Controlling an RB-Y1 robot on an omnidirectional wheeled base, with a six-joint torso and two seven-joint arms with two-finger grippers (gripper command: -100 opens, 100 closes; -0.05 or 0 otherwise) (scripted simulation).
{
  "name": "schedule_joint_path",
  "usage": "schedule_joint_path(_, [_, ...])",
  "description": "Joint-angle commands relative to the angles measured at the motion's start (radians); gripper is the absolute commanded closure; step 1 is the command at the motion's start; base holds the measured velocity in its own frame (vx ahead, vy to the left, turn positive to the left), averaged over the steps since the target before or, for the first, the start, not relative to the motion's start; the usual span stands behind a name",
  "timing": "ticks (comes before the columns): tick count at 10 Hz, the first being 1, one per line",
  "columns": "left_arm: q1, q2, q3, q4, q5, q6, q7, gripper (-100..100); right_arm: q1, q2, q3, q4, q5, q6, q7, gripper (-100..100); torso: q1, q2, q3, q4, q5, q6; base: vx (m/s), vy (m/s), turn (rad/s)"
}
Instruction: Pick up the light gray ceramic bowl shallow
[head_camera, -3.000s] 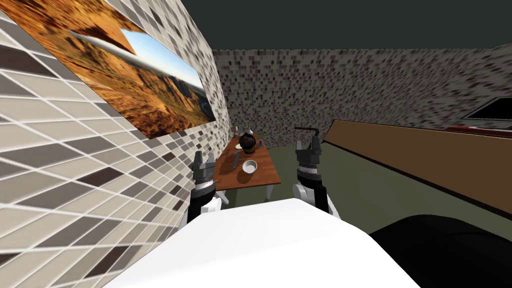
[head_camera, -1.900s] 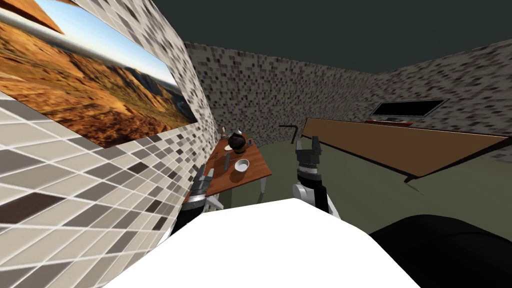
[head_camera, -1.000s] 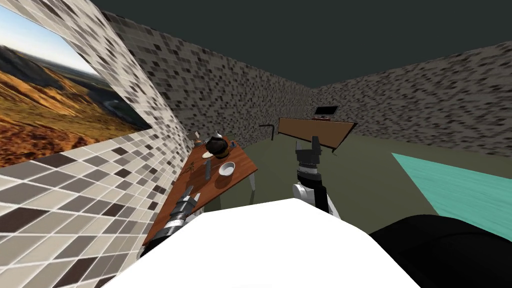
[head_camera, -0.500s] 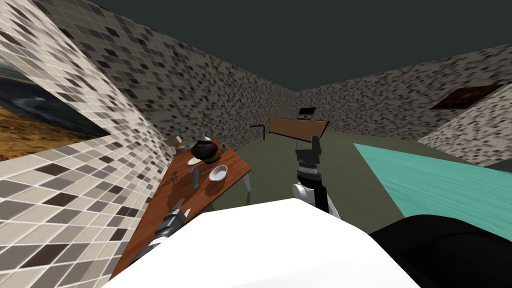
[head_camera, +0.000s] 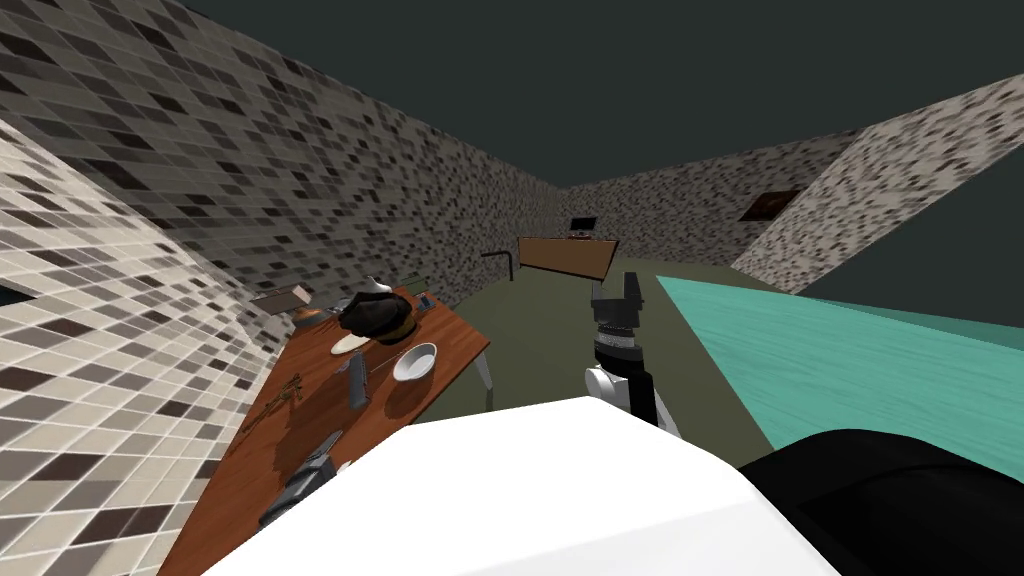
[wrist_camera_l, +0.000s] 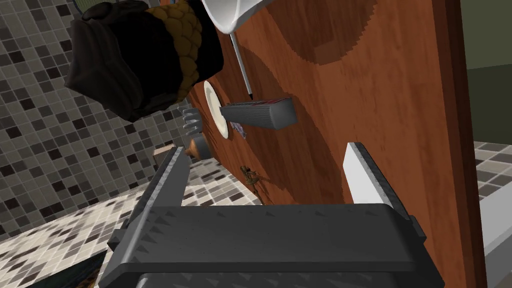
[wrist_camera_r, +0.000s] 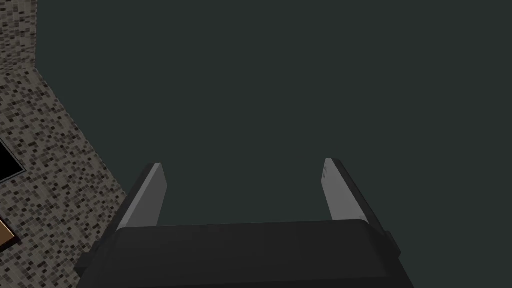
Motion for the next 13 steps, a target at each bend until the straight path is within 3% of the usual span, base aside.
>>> schedule_joint_path(1, [0.03, 0.032, 0.004, 0.023, -0.003, 0.05, 0.032, -100, 0.0, 0.0, 0.0, 0.0, 0.0, 0.0, 0.0, 0, 0.0, 0.0, 0.0, 0.0, 0.0, 0.0, 0.031, -0.004, -0.434])
schedule_joint_path(3, [0.051, 0.053, 0.006, 0.031, -0.007, 0.085, 0.051, -100, 0.0, 0.0, 0.0, 0.0, 0.0, 0.0, 0.0, 0, 0.001, -0.002, -0.001, 0.0, 0.0, 0.0, 0.04, 0.015, -0.253])
schedule_joint_path(7, [0.126, 0.133, 0.004, 0.05, -0.032, 0.215, 0.116, -100, 0.0, 0.0, 0.0, 0.0, 0.0, 0.0, 0.0, 0, 0.001, -0.004, -0.002, -0.001, 0.0, 0.0, 0.06, 0.018, -0.346])
schedule_joint_path(12, [0.19, 0.2, -0.03, 0.049, -0.071, 0.357, 0.17, -100, 0.0, 0.0, 0.0, 0.0, 0.0, 0.0, 0.0, 0, 0.002, -0.006, -0.004, -0.001, 0.001, -0.001, 0.097, 0.043, -0.261])
schedule_joint_path(13, [0.19, 0.2, -0.03, 0.049, -0.071, 0.357, 0.17, -100, 0.0, 0.0, 0.0, 0.0, 0.0, 0.0, 0.0, 0, 0.001, -0.007, -0.004, -0.002, 0.0, -0.001, 0.067, 0.034, -0.096])
